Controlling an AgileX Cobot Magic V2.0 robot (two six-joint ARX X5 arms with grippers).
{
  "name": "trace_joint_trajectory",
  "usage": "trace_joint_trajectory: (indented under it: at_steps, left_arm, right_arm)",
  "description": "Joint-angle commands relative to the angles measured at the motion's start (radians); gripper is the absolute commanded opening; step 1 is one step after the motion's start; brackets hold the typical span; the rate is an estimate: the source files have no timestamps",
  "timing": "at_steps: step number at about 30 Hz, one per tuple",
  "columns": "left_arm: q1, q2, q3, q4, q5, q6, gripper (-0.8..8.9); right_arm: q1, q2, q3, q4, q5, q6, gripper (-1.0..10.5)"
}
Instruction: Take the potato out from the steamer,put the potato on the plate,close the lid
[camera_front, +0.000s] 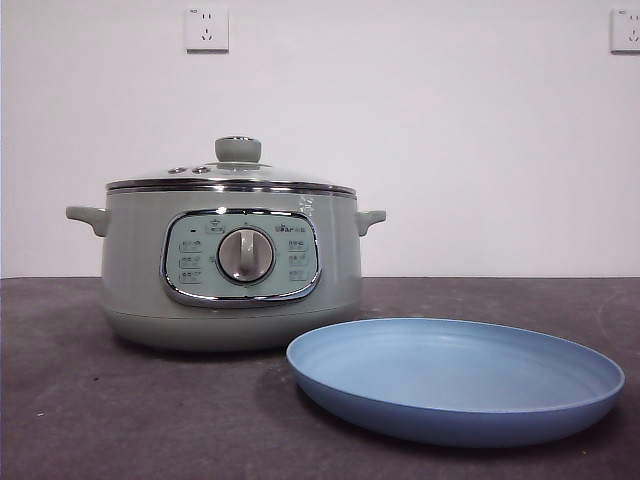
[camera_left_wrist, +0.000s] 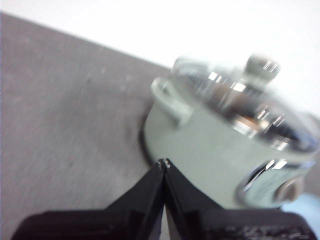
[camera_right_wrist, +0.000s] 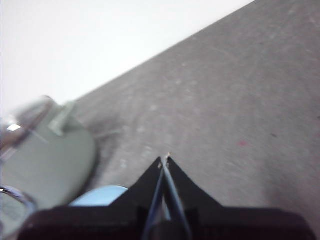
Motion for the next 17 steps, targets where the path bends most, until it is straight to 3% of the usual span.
trace_joint_trajectory:
  at_steps: [1,8,12,17]
  left_arm:
    - [0.002,0.006,0.063,-0.043,0.027,-0.037,-0.08]
    - [0.002,0.133,0.24,-0.151,0.108,-0.018,-0.08]
    - [0.002,0.254,0.35,-0.198,0.194,0.034,-0.08]
    - [0.002,0.407,0.498,-0.319,0.275,0.159,-0.08]
  right_arm:
    - [-0.001,0.023,0.053,0.013,-0.006,0.028,-0.1]
    - [-0.001,0.185,0.231,-0.042,-0.135,-0.024,-0.1]
    - [-0.001,0.322,0.392,-0.18,-0.25,-0.135,-0.1]
    - [0.0,0.504,0.619,-0.393,-0.393,-0.301,-0.1]
